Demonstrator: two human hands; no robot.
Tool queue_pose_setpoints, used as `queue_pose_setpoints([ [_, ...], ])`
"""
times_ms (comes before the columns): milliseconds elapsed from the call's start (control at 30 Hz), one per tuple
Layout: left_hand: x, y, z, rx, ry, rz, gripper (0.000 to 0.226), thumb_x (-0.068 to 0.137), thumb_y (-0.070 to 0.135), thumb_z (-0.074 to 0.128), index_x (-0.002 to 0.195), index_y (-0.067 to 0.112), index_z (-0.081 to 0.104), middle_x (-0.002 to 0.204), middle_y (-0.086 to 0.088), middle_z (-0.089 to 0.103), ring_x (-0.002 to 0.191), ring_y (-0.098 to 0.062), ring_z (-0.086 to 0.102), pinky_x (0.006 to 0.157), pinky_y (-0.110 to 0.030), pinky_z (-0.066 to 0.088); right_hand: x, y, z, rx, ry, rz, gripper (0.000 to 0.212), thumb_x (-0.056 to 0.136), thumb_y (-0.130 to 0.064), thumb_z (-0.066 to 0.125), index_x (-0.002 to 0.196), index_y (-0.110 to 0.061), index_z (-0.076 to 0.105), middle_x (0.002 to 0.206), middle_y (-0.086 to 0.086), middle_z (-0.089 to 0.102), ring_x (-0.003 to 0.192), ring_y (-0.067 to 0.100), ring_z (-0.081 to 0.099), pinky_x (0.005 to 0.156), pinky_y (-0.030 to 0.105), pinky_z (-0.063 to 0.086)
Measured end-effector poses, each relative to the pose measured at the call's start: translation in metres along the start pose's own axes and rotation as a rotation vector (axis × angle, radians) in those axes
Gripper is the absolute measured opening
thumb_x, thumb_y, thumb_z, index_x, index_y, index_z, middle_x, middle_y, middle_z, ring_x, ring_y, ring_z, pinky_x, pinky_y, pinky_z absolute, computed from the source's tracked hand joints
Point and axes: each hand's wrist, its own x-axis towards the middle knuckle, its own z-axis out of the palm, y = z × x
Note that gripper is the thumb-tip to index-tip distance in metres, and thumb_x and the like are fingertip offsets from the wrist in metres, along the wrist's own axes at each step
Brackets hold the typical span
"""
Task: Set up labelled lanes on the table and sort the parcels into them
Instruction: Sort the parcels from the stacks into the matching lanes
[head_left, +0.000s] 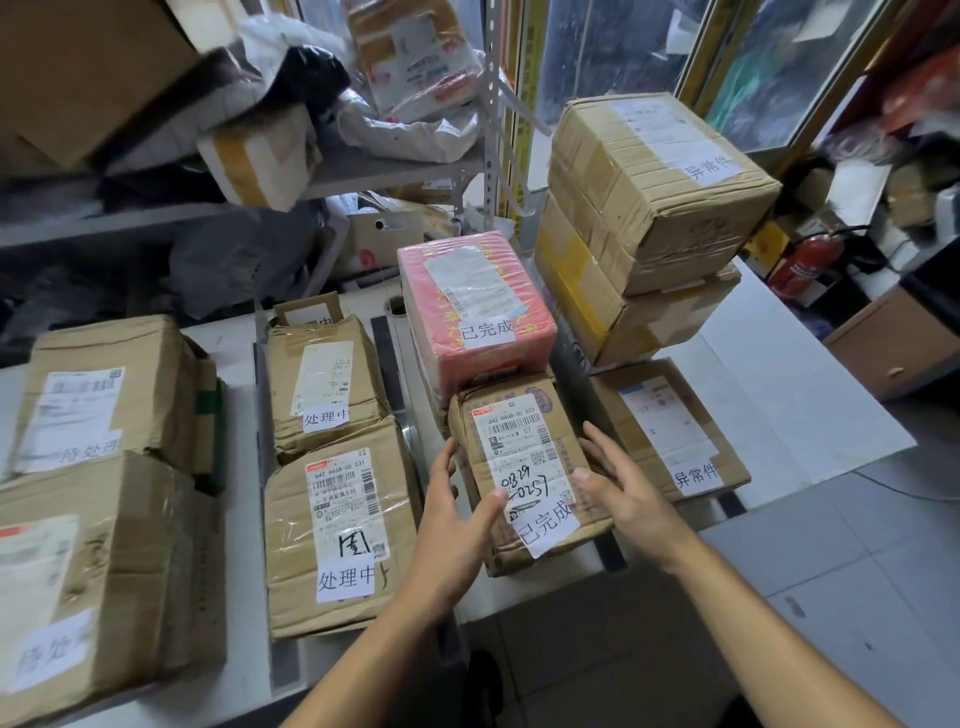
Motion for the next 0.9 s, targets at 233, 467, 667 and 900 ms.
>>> queue_pose_setpoints([
  [233, -0.005, 0.026, -0.023, 0.072, 0.134, 0.126, 0.067, 0.089, 0.05, 0.063, 0.142, 0.058, 0.023, 0.148, 0.025, 0.031, 0.136, 0.003, 0.027, 0.11, -0.033, 0.03, -0.005, -0.036, -0.001, -0.207, 0.104, -0.189, 0.074, 0.076, -0.072, 0.055, 0.142, -0.06, 0.025, 0.136, -0.043, 0.035, 0.13, -0.02, 0.033, 0.106, 0.018, 0.033],
  [467, -0.03, 0.066, -0.101, 0.054, 0.326, 0.243, 0.056, 0.087, 0.05, 0.058, 0.133, 0.065, 0.029, 0.135, 0.026, 0.048, 0.127, 0.009, 0.043, 0.103, -0.027, 0.038, 0.0, -0.108, 0.07, -0.309, 0.11, -0.48, 0.059, 0.087, -0.058, 0.053, 0.143, -0.051, 0.038, 0.133, -0.027, 0.052, 0.125, -0.011, 0.048, 0.093, 0.004, 0.04],
  [667, -0.061, 0.066, -0.189, 0.036, 0.485, 0.288, 0.051, 0.094, 0.038, 0.063, 0.138, 0.05, 0.04, 0.126, 0.04, 0.05, 0.121, 0.017, 0.045, 0.085, -0.006, 0.04, 0.003, -0.154, 0.173, -0.282, -0.054, -0.614, 0.065, 0.087, -0.057, 0.054, 0.147, -0.039, 0.041, 0.129, -0.031, 0.052, 0.125, -0.009, 0.05, 0.099, 0.012, 0.042],
  [900, -0.11, 0.046, -0.307, -0.001, 0.591, 0.283, 0.044, 0.096, 0.033, 0.06, 0.136, 0.045, 0.045, 0.134, 0.019, 0.054, 0.123, 0.004, 0.051, 0.093, -0.023, 0.047, -0.014, -0.2, 0.304, -0.324, -0.209, -0.685, 0.071, 0.085, -0.059, 0.051, 0.151, -0.034, 0.037, 0.132, -0.035, 0.046, 0.125, -0.009, 0.048, 0.098, 0.019, 0.045],
])
